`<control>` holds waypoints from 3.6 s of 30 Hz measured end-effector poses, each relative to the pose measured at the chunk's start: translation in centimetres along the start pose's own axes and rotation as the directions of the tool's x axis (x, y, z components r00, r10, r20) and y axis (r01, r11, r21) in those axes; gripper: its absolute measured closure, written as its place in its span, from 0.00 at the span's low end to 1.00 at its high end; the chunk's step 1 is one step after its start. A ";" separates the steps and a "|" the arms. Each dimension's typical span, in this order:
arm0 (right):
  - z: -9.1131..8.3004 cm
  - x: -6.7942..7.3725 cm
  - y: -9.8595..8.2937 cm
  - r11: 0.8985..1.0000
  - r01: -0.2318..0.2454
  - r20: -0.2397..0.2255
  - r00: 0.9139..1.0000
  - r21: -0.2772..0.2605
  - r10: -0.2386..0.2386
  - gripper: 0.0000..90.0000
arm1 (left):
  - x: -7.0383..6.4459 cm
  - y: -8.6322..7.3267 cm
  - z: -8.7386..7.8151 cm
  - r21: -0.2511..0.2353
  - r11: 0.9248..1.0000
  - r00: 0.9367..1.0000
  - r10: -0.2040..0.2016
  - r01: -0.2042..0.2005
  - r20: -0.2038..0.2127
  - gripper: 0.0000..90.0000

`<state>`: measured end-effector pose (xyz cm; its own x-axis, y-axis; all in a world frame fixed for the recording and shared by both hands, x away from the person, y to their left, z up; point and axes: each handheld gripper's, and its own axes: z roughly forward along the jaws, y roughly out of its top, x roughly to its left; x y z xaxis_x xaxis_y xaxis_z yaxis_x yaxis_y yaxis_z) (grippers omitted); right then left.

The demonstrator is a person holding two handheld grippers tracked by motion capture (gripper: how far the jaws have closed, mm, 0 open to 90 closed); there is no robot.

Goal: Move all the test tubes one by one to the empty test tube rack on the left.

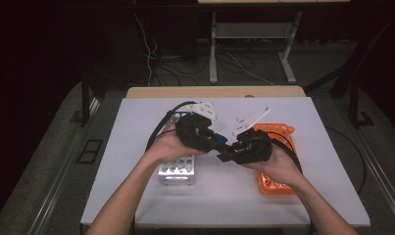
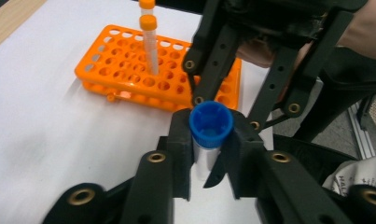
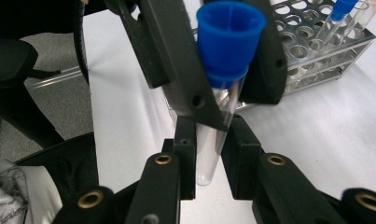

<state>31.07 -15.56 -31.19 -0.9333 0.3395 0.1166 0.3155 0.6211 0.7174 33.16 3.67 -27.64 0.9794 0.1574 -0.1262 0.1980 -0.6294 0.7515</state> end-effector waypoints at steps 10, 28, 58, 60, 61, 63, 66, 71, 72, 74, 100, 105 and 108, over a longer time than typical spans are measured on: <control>-0.1 0.0 -0.2 1.000 -0.005 -0.007 1.000 0.004 0.005 0.69 | 0.6 0.5 -0.3 0.033 0.999 1.000 0.001 -0.002 0.024 0.83; -3.0 -0.5 -3.2 0.992 -0.102 0.083 0.991 -0.074 0.108 0.18 | 2.7 1.8 -2.4 0.090 0.996 1.000 -0.001 0.003 -0.023 0.83; -6.4 -1.5 -10.7 0.954 -0.274 0.132 0.948 -0.125 0.290 0.00 | 9.6 -1.5 -6.0 -0.003 0.988 0.965 -0.152 0.155 -0.212 0.83; -6.3 -1.5 -11.1 0.954 -0.275 0.135 0.947 -0.123 0.290 0.00 | 10.1 -1.9 -5.8 0.002 0.987 0.962 -0.159 0.163 -0.220 0.83; -6.3 -1.5 -11.2 0.953 -0.278 0.134 0.947 -0.120 0.293 0.00 | 10.2 -2.0 -5.7 -0.001 0.986 0.962 -0.163 0.166 -0.221 0.83; -6.3 -1.6 -11.6 0.952 -0.282 0.134 0.945 -0.120 0.297 0.00 | 10.6 -2.3 -5.4 -0.003 0.984 0.958 -0.173 0.177 -0.230 0.83; -6.2 -1.6 -12.0 0.950 -0.288 0.133 0.944 -0.120 0.303 0.00 | 11.2 -2.8 -5.0 0.005 0.984 0.956 -0.175 0.181 -0.236 0.83; -6.1 -1.7 -12.5 0.947 -0.297 0.129 0.941 -0.121 0.311 0.00 | 12.0 -3.7 -4.3 0.002 0.980 0.951 -0.191 0.198 -0.242 0.83; -6.1 -1.7 -12.6 0.946 -0.299 0.128 0.941 -0.123 0.313 0.00 | 12.1 -3.9 -4.2 0.004 0.980 0.951 -0.193 0.200 -0.242 0.83; -6.1 -1.8 -12.7 0.946 -0.300 0.127 0.941 -0.123 0.315 0.00 | 12.3 -4.2 -3.9 0.006 0.979 0.949 -0.196 0.204 -0.248 0.83; -6.1 -1.9 -13.7 0.939 -0.313 0.120 0.936 -0.141 0.330 0.00 | 13.1 -6.9 -1.4 0.019 0.976 0.945 -0.203 0.215 -0.257 0.83; -6.2 -1.9 -13.8 0.939 -0.313 0.122 0.936 -0.141 0.330 0.00 | 13.1 -7.6 -1.1 0.021 0.975 0.945 -0.207 0.219 -0.255 0.83; -6.2 -1.9 -13.9 0.938 -0.315 0.120 0.935 -0.142 0.332 0.00 | 13.1 -7.8 -0.9 0.015 0.974 0.943 -0.217 0.228 -0.252 0.82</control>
<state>27.44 -29.24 -37.15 -0.7477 0.6090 0.2647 0.5657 0.3754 0.7342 44.39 11.33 -34.52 0.8708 0.4770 -0.1187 0.4166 -0.5880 0.6934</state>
